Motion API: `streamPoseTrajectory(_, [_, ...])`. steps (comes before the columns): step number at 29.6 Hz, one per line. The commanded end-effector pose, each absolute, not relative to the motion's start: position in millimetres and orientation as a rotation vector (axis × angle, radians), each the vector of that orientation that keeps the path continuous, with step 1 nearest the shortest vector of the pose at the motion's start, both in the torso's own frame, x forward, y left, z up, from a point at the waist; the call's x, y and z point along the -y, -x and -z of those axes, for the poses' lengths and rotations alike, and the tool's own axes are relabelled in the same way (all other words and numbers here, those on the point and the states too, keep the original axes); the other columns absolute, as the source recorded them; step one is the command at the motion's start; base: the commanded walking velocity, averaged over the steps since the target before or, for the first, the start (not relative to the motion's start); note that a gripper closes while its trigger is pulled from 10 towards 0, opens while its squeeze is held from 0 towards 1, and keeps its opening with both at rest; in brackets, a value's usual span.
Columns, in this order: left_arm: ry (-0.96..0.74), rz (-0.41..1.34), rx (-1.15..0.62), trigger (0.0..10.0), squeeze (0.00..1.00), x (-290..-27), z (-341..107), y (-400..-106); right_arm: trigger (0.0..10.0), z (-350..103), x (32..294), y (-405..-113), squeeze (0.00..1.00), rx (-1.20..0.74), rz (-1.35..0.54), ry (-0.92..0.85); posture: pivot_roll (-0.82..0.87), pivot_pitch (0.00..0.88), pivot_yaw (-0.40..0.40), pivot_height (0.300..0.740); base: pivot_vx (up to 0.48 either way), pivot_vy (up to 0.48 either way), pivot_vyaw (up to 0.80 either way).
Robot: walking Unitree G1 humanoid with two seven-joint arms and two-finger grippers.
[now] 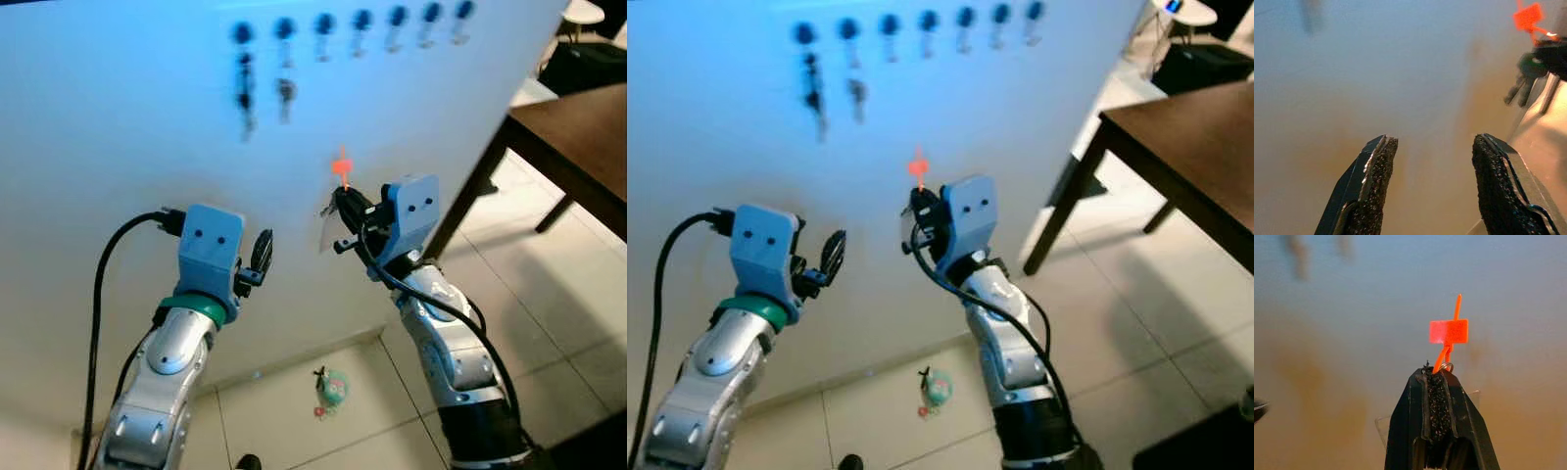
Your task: Hang keys on a hook
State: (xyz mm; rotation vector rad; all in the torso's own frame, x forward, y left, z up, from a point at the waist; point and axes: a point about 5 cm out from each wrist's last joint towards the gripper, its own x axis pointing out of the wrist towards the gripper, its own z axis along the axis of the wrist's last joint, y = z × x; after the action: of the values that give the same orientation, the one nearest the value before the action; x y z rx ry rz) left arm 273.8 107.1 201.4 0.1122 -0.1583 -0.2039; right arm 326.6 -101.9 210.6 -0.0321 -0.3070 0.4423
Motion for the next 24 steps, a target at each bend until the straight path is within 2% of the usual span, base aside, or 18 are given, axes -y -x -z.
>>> streamPoseTrajectory(1, [-0.115,0.182,0.140,10.0,0.00,-113.0,-197.0,-273.3,10.0,-210.9,98.1,-325.3,0.00,0.306,-0.454,0.013,-0.06,0.068,0.033,0.740,0.000,-0.326,0.00])
streamPoseTrajectory(3, [-0.115,0.181,0.139,10.0,0.00,-113.1,-197.0,-273.5,10.0,-210.9,98.2,-325.2,0.00,0.306,-0.454,0.013,-0.06,0.068,0.033,0.740,0.000,-0.317,0.00])
streamPoseTrajectory(14, [-0.069,0.165,0.115,10.0,0.00,-115.1,-196.7,-275.6,10.0,-211.7,97.8,-324.8,0.00,0.313,-0.457,0.008,-0.06,0.070,0.036,0.740,0.000,0.000,0.00])
streamPoseTrajectory(24, [0.036,0.140,0.084,10.0,0.00,-118.8,-196.9,-277.6,10.0,-216.1,96.5,-323.1,0.00,0.330,-0.477,0.009,-0.06,0.071,0.040,0.740,0.000,0.000,0.78])
